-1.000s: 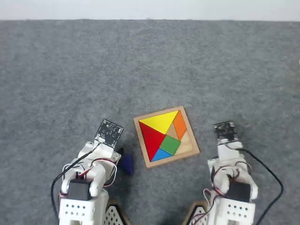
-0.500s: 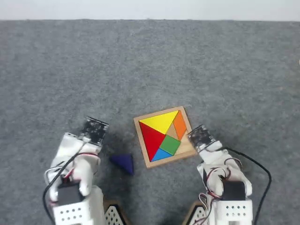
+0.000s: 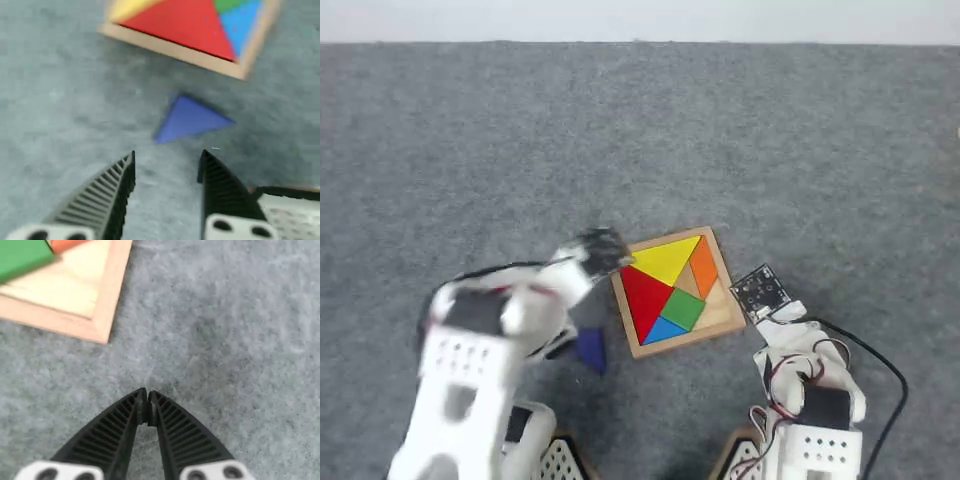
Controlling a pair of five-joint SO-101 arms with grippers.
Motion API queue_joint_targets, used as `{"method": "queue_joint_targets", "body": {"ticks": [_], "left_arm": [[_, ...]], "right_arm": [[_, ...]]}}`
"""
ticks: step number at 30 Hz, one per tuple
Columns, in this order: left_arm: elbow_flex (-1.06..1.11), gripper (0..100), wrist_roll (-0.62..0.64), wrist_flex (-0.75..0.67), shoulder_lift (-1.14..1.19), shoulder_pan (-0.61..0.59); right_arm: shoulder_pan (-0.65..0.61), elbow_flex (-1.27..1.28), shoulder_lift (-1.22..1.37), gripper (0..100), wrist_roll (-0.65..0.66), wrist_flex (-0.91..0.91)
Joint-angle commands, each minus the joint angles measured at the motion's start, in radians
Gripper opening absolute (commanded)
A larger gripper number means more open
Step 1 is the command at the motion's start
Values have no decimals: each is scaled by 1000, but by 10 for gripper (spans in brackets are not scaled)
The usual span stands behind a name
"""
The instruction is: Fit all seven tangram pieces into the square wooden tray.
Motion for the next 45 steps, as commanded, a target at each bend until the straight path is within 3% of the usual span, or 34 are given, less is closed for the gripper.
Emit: {"method": "queue_joint_targets", "body": {"ticks": [1, 9, 18, 23, 37, 45], "left_arm": [[25, 265, -37, -124, 144, 89], [274, 276, -160, -433, 235, 68], [225, 276, -160, -654, 503, 17], [110, 276, -98, -647, 623, 18], [56, 276, -100, -644, 603, 98], [71, 275, -138, -641, 603, 15]], "right_arm": [[8, 15, -8, 6, -8, -27], [7, 15, -8, 6, -6, -27], [7, 15, -8, 6, -6, -27], [7, 15, -8, 6, -8, -27], [7, 15, -8, 6, -6, -28], [7, 15, -8, 6, -6, -28]]}}
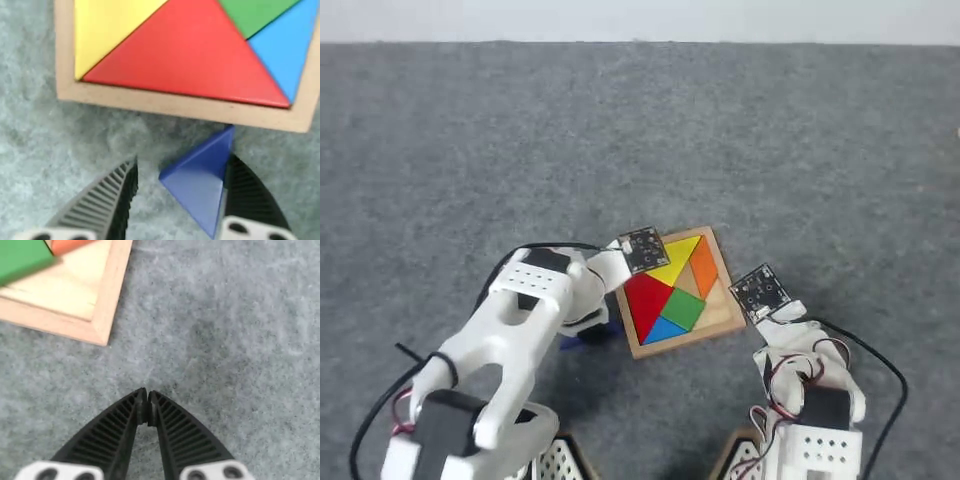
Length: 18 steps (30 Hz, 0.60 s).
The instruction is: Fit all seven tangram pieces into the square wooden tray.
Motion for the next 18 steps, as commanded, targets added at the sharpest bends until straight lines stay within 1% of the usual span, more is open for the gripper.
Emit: {"method": "queue_joint_targets", "body": {"ticks": [1, 6, 9, 12, 15, 18], "left_arm": [[-22, 275, -31, -14, -11, -57], [-12, 275, -32, -14, -2, -63], [-13, 273, -32, -20, 55, -60], [-74, 271, -31, 23, 120, -63], [-120, 224, -31, 89, 181, -58], [-142, 167, -29, 115, 213, -58]], "right_arm": [[8, 15, -8, 6, -6, -22], [8, 15, -8, 6, -6, -22], [8, 15, -8, 6, -8, -22], [8, 15, -8, 6, -8, -22], [8, 15, -8, 6, -9, -22], [8, 15, -8, 6, -9, -22]]}}
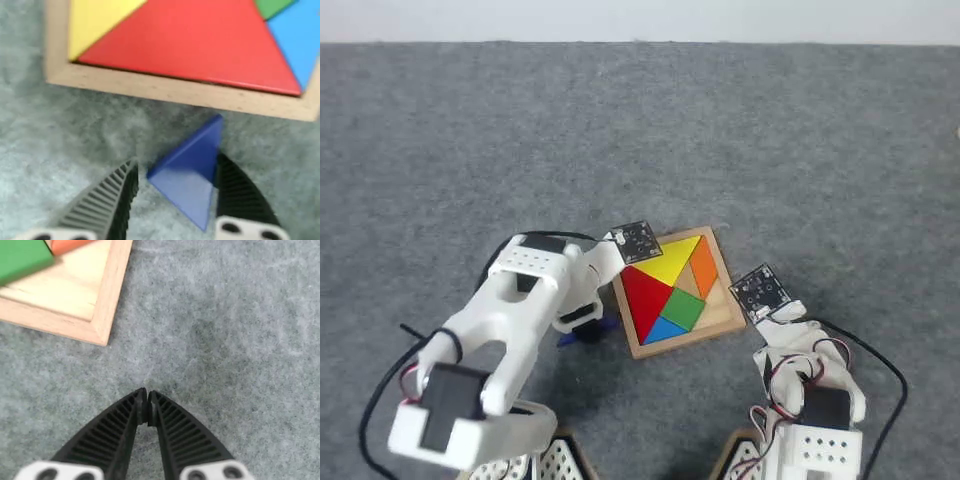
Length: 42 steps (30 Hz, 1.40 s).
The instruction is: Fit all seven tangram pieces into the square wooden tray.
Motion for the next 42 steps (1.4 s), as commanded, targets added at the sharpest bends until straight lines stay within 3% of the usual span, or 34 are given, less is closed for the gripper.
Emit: {"method": "queue_joint_targets", "body": {"ticks": [1, 12, 26, 28, 34, 42], "left_arm": [[-42, 151, -11, 43, 58, -2], [-90, 58, 133, 58, 57, 84], [-280, 24, 245, 273, 57, 141], [-283, 42, 244, 273, 57, 130], [-282, 262, 160, 261, 69, 40], [-262, 264, 95, 152, 72, -72]], "right_arm": [[8, 15, -8, 6, -9, -22], [8, 15, -8, 6, -8, -22], [8, 15, -8, 6, -8, -22], [8, 15, -8, 6, -8, -22], [8, 15, -8, 6, -8, -22], [8, 15, -8, 6, -8, -22]]}}
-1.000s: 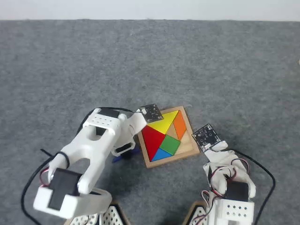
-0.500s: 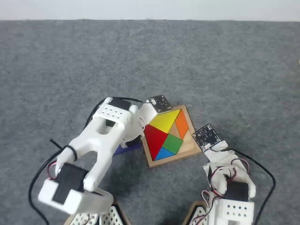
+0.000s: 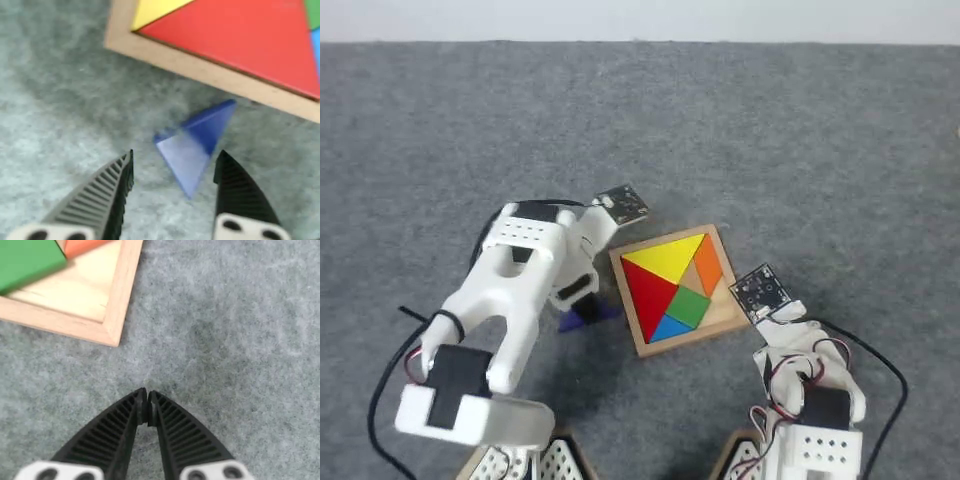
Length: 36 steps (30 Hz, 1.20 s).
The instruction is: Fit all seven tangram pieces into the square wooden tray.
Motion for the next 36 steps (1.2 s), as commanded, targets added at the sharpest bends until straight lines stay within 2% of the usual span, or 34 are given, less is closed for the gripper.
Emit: {"method": "queue_joint_targets", "body": {"ticks": [1, 5, 10, 13, 18, 22, 32, 36], "left_arm": [[-15, 264, -38, -52, -3, -20], [30, 263, -35, -94, 21, 17], [-25, 245, -15, -66, 186, 46], [-90, 201, -9, -20, 238, 40], [-82, 85, -6, -20, 226, 57], [-45, 27, -5, -23, 173, 84], [99, 24, 110, -23, -201, 193], [125, 24, 126, -15, -325, 203]], "right_arm": [[8, 15, -8, 6, -8, -19], [8, 15, -8, 6, -8, -19], [8, 15, -8, 6, -8, -19], [8, 15, -8, 6, -8, -19], [8, 15, -8, 6, -8, -19], [8, 15, -8, 6, -6, -19], [8, 15, -8, 6, -9, -19], [8, 15, -8, 6, -9, -19]]}}
